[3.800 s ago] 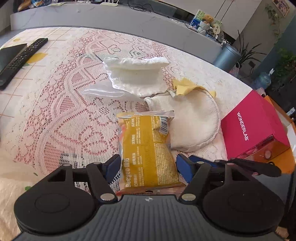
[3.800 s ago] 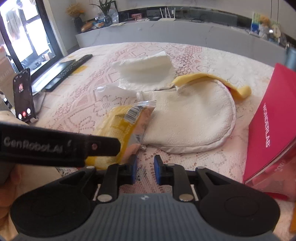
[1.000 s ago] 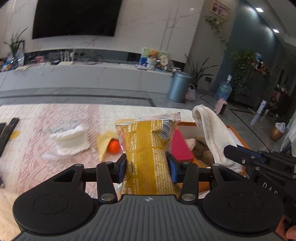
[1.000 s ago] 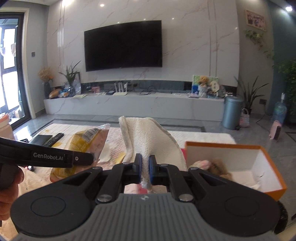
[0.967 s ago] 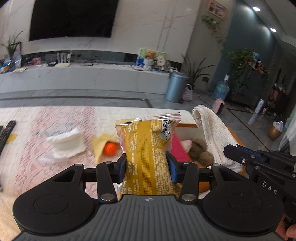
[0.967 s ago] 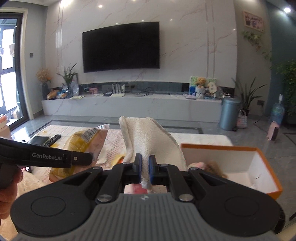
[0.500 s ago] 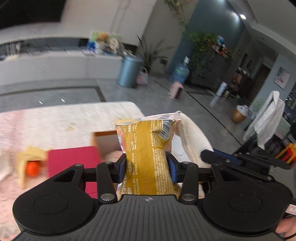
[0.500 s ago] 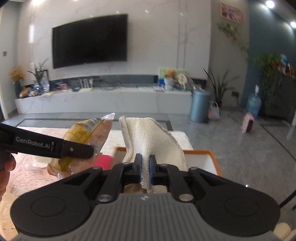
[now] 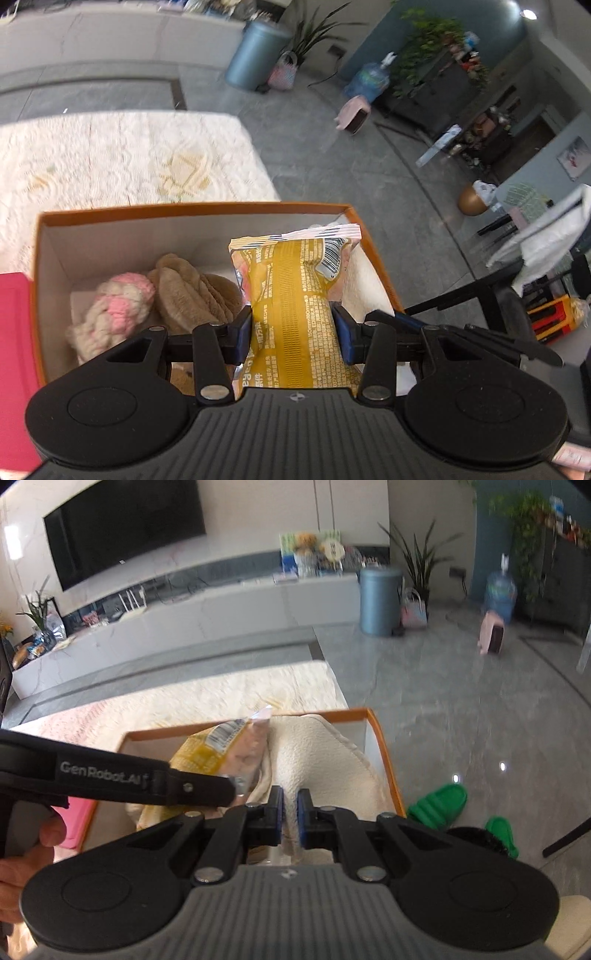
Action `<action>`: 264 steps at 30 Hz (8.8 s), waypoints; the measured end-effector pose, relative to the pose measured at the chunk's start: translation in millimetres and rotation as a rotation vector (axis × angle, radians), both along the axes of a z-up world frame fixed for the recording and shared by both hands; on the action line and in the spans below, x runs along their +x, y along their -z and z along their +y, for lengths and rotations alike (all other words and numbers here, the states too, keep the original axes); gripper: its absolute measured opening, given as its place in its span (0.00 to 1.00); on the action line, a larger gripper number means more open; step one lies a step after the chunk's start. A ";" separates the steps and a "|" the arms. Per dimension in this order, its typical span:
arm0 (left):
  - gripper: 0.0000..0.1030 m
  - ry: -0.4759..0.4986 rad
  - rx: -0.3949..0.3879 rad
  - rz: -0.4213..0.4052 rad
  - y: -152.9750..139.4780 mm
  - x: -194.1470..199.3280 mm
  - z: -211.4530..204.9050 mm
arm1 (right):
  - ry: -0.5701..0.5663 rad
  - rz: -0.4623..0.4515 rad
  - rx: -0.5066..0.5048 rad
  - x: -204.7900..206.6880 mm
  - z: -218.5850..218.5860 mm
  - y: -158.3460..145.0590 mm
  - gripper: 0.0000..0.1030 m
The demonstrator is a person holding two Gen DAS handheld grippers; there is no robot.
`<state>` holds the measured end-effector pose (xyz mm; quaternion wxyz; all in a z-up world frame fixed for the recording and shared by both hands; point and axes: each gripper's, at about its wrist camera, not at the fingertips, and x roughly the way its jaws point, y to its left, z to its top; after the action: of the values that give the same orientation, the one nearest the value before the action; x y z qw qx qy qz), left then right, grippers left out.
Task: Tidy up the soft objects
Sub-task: 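Carry the snack bag into the orange shoebox and open the left tool, then move both tools back over the white cloth and yellow cloth, then grasp the white cloth with the left tool while the right tool grasps the yellow cloth, then carry white and yellow cloths into the orange shoebox and open both tools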
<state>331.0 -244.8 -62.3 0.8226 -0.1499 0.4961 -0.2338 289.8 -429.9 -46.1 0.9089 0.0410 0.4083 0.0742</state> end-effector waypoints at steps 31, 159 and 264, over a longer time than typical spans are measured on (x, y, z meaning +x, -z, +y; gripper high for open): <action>0.25 0.119 0.139 0.041 8.4 -7.1 -5.7 | -0.061 0.165 -0.112 22.7 -1.0 33.4 0.27; 0.10 -0.324 0.229 -0.213 -32.5 -201.7 373.4 | -0.375 -0.078 0.073 -94.9 364.4 4.1 0.00; 0.15 0.151 0.076 -0.111 -11.9 -18.2 10.0 | 0.224 -0.090 0.133 -22.8 -1.5 -11.1 0.02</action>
<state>312.9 -234.9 -50.4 0.8339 -0.0675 0.4683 -0.2842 267.0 -431.5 -35.1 0.9242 0.1429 0.3542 0.0009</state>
